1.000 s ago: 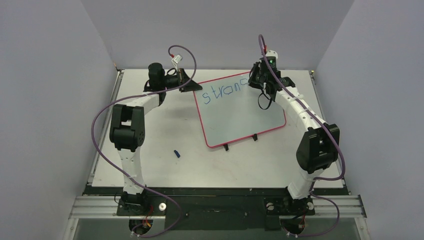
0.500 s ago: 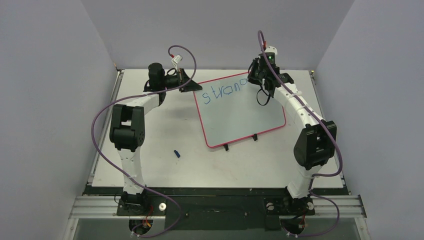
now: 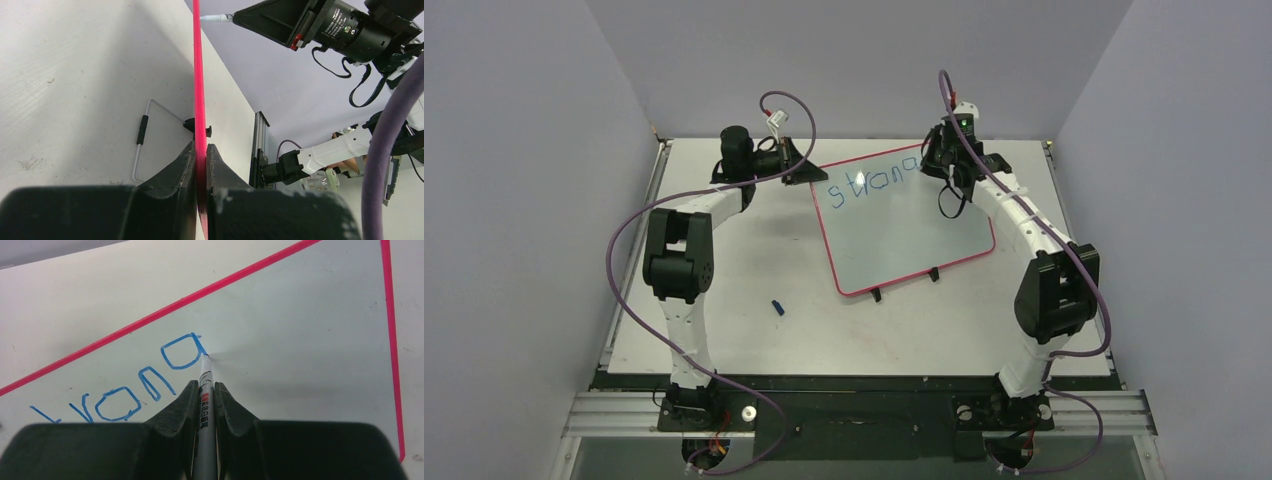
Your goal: Write a sentence on the whiteboard
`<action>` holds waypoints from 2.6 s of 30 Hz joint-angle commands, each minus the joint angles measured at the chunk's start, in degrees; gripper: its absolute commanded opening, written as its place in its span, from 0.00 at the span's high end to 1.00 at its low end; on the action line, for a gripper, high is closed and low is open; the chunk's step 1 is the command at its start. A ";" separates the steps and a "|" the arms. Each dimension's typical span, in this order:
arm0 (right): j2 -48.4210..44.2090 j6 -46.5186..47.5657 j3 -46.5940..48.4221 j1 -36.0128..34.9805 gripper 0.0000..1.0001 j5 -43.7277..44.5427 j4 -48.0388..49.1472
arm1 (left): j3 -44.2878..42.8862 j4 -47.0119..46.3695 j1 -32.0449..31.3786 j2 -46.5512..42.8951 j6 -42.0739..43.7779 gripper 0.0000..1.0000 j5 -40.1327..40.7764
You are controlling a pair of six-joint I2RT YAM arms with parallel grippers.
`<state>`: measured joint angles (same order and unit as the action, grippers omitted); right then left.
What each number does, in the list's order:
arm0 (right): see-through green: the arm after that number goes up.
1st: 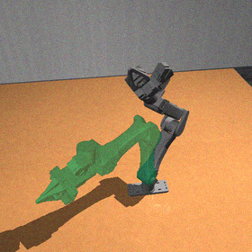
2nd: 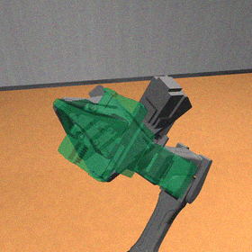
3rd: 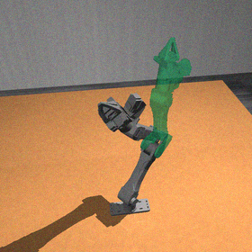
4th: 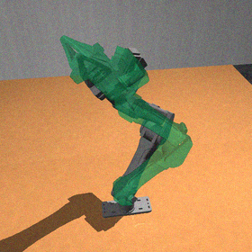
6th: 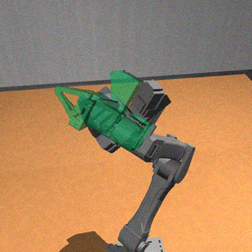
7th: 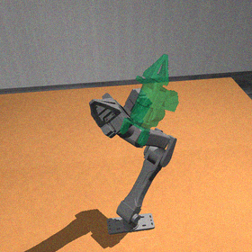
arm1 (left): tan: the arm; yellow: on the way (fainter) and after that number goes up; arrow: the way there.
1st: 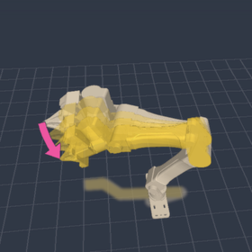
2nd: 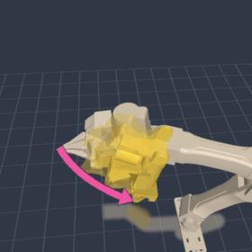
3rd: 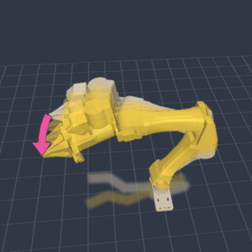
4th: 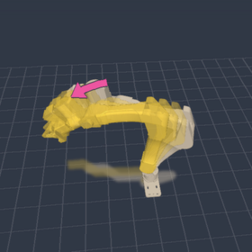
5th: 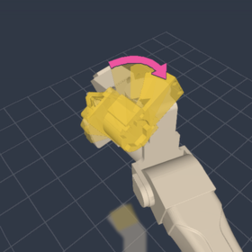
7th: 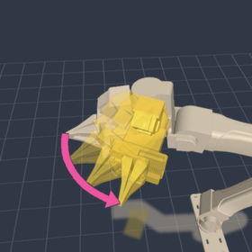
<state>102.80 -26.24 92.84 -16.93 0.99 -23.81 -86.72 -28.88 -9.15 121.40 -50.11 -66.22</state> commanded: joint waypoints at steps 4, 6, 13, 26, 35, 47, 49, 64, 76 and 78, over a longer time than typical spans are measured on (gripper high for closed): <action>-4.61 -0.07 -4.46 -1.32 1.00 0.11 0.35 | -1.17 -5.57 -0.35 -4.87 2.47 1.00 -4.62; -5.61 0.01 -5.69 -1.79 1.00 0.42 0.35 | -1.16 -5.57 -0.36 -4.86 2.47 1.00 -4.62; -8.29 0.12 -10.25 -3.50 1.00 1.27 0.14 | -1.11 -5.57 -0.41 -5.04 2.46 1.00 -4.62; -7.07 0.58 -5.97 -5.50 1.00 2.10 -0.86 | -0.91 -5.29 -0.35 -5.13 2.70 1.00 -4.62; -12.63 0.37 -7.28 -5.59 1.00 1.24 -1.93 | -0.49 -1.91 -0.25 -4.64 5.39 1.00 -3.76; -21.49 -0.51 -13.01 -6.03 1.00 -0.51 -1.27 | 0.44 17.80 -0.07 -7.73 23.70 1.00 0.60; -22.23 -0.56 -13.59 -6.02 1.00 -0.52 -1.20 | 0.82 19.19 -0.07 -8.02 24.70 1.00 1.10; -28.21 -1.09 -18.59 -6.02 1.00 -3.11 -0.83 | 4.42 27.69 -0.01 -10.20 32.41 0.83 4.75; -32.14 -1.09 -20.57 -6.03 1.00 -3.97 -1.43 | 6.41 28.71 -0.24 -13.51 33.67 0.61 7.13; -32.88 -1.09 -20.78 -6.02 1.00 -4.09 -1.61 | 6.36 29.80 -0.19 -14.01 33.92 0.57 7.52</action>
<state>72.49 -26.70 72.53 -22.59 -2.48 -26.68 -80.20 -0.30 -9.34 112.05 -18.37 -59.59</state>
